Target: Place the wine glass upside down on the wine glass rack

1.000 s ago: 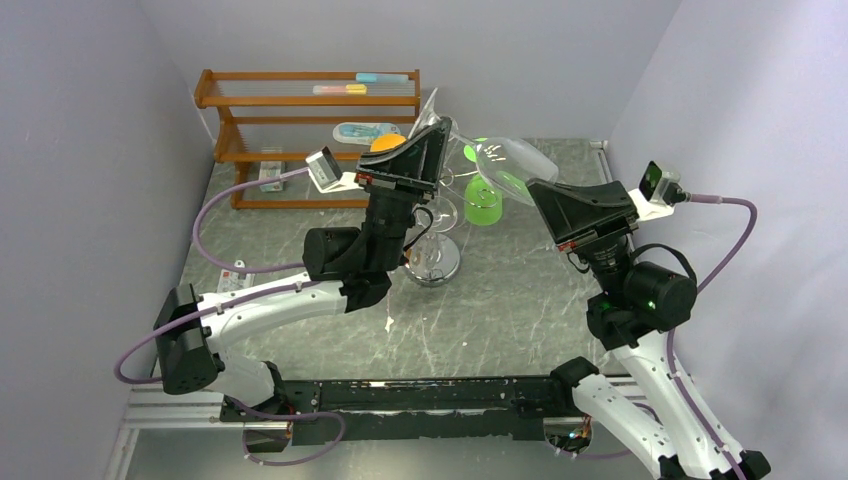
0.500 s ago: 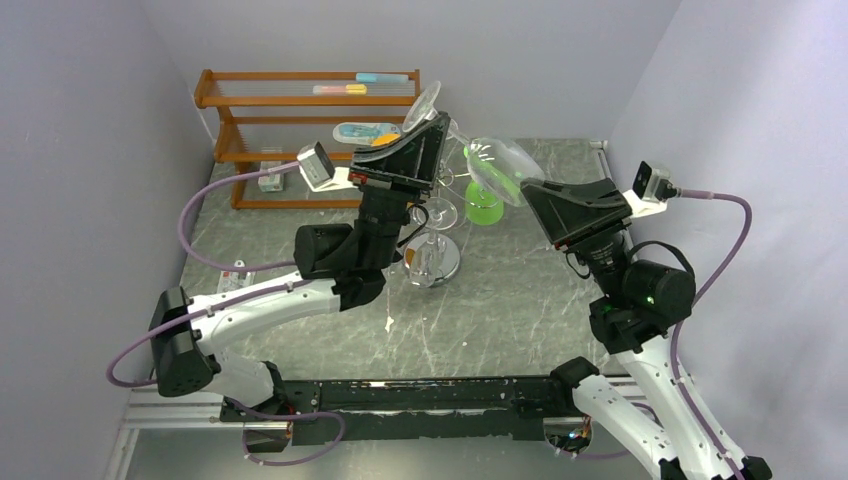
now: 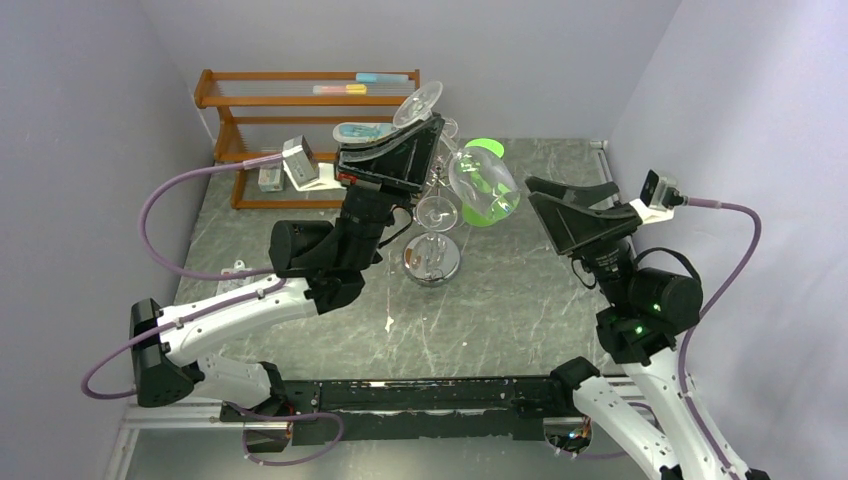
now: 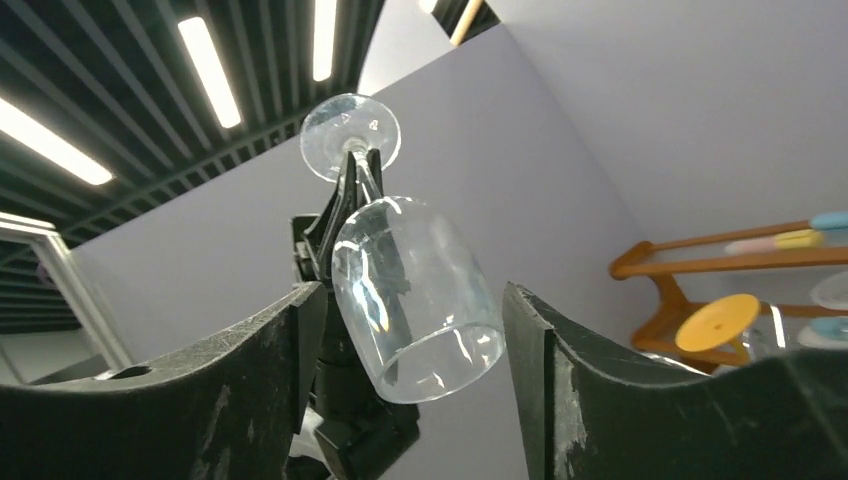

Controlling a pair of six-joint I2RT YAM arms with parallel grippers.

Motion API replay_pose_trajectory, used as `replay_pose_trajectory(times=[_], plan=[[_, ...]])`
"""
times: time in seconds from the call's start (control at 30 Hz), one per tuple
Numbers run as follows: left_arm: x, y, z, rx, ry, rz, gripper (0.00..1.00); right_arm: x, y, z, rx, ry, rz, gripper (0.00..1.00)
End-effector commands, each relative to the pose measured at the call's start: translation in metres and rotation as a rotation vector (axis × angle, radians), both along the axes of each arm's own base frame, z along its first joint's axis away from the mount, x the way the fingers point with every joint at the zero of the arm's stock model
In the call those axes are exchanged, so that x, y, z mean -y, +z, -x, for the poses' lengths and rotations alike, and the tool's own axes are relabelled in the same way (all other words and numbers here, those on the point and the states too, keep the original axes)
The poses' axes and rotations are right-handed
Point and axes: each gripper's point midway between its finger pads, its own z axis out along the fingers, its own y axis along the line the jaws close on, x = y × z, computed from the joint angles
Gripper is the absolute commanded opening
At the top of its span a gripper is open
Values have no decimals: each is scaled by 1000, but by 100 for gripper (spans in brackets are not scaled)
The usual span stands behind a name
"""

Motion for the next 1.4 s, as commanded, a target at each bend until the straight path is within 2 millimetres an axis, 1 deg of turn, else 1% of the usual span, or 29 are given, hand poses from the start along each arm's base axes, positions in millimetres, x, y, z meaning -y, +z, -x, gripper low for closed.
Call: replay_pose_trajectory(times=[0.0, 0.1, 0.27, 0.37, 0.47, 0.53, 0.67, 0.87, 0.97, 1.1, 1.37], plan=[[-6, 14, 8, 50, 42, -67, 5, 9, -11, -4, -34, -94, 58, 73], [2, 8, 9, 59, 41, -143, 5, 14, -17, -5, -38, -156, 112, 79], [17, -4, 16, 84, 6, -276, 5, 9, -19, -7, 13, -218, 287, 82], [26, -13, 24, 106, -28, -353, 5, -3, -17, -2, 89, -186, 419, 82], [31, -22, 31, 131, -61, -408, 5, -21, -16, 13, 207, -90, 523, 82], [36, -29, 35, 146, -82, -448, 5, -31, -17, 21, 266, -19, 562, 81], [40, -39, 46, 188, -124, -485, 5, -40, -16, 30, 310, 64, 584, 75], [49, -53, 60, 244, -193, -523, 5, -51, -21, 27, 295, 148, 610, 61], [55, -59, 66, 271, -230, -545, 5, -55, -25, 28, 296, 190, 621, 60], [60, -66, 68, 277, -250, -563, 5, -58, -28, 32, 303, 233, 623, 57], [65, -70, 65, 268, -250, -575, 5, -62, -38, 36, 304, 288, 627, 34]])
